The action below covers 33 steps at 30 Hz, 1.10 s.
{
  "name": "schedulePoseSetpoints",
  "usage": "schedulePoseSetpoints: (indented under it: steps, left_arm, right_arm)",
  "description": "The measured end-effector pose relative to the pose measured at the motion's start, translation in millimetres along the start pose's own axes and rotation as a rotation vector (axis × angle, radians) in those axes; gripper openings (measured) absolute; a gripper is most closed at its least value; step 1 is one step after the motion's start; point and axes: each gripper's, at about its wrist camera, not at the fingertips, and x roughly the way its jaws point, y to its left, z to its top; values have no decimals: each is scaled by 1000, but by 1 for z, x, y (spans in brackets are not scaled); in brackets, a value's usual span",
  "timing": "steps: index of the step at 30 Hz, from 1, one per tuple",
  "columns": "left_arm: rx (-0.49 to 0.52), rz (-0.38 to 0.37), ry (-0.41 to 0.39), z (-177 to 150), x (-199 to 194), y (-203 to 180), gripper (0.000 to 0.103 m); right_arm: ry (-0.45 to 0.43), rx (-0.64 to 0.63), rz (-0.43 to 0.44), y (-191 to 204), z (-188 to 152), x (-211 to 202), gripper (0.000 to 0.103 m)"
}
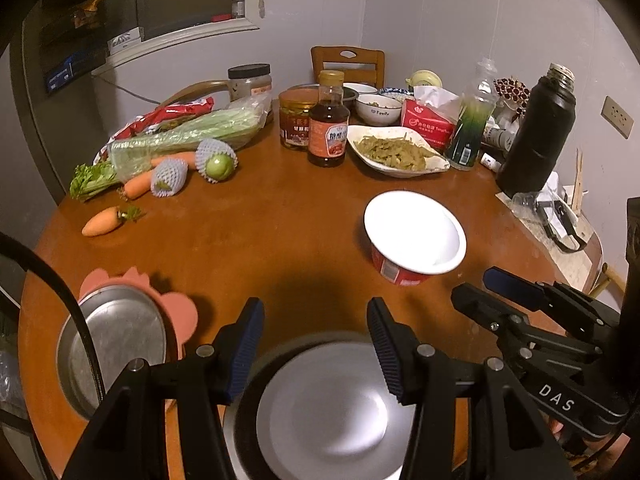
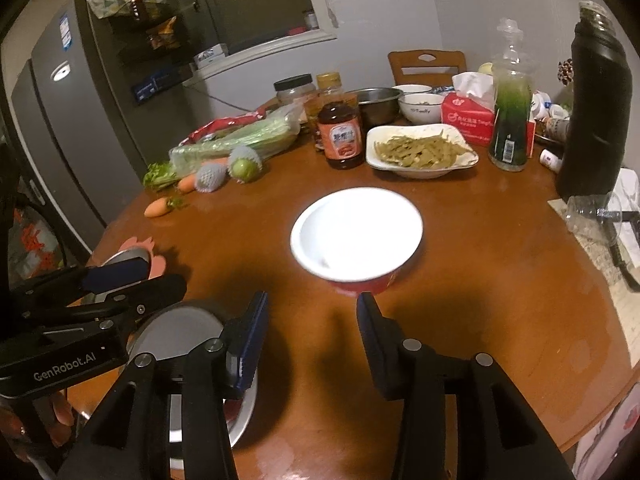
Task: Organize plates and bowls
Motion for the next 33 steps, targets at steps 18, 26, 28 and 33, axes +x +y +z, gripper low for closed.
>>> schedulePoseSetpoints:
  steps: [18, 26, 28, 33]
  left_arm:
    - [32, -11, 5, 42, 16, -12, 54]
    - [41, -19, 32, 53, 34, -20, 54]
    - [41, -22, 46, 53, 41, -23, 54]
    - [46, -27, 87, 52, 59, -30, 54]
  right_arm:
    - [-25, 17, -34, -23, 46, 0, 50]
    - [-8, 36, -56, -39, 53, 10, 53]
    - [3, 46, -60, -45, 52, 15, 53]
    - [37, 67, -72, -58, 47, 28, 54]
